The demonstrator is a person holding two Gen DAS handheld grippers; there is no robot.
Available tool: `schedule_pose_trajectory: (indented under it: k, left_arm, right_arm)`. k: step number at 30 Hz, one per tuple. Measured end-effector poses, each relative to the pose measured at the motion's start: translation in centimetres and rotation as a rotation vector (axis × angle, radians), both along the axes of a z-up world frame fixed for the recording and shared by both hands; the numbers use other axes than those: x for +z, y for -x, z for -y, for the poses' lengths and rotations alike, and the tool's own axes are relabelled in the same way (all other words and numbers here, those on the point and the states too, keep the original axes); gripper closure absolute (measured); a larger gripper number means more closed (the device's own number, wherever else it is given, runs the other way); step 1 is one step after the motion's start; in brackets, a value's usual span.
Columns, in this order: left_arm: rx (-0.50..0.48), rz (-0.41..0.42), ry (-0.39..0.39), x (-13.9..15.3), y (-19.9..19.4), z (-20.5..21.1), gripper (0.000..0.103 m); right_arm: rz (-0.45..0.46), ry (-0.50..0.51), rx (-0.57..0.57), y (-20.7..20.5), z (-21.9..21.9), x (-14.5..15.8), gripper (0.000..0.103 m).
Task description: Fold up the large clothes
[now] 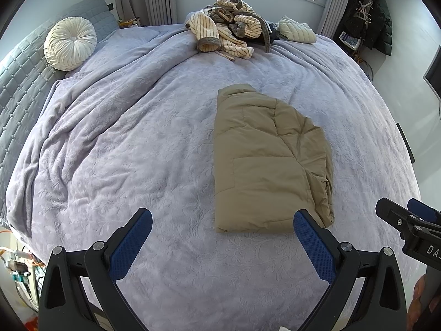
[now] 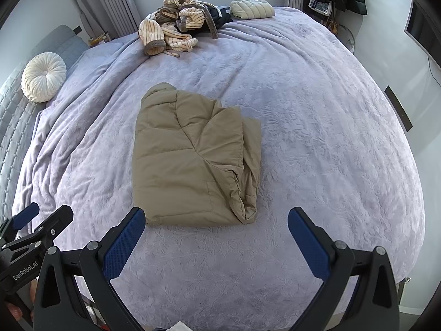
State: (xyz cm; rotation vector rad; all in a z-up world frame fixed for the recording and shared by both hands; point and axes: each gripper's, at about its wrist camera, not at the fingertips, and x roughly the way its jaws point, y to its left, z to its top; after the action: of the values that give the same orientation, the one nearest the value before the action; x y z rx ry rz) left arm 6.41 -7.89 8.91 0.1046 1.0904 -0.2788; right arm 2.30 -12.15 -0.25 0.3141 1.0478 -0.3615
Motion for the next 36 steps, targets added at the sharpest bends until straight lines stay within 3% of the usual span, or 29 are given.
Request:
schedule_pose_trajectory:
  k: [36]
  left_arm:
    - [-0.004,0.002,-0.002,-0.04,-0.14,-0.13,0.000]
  right_arm:
    - [-0.003,0.001,0.005,-0.14,0.25,0.17,0.000]
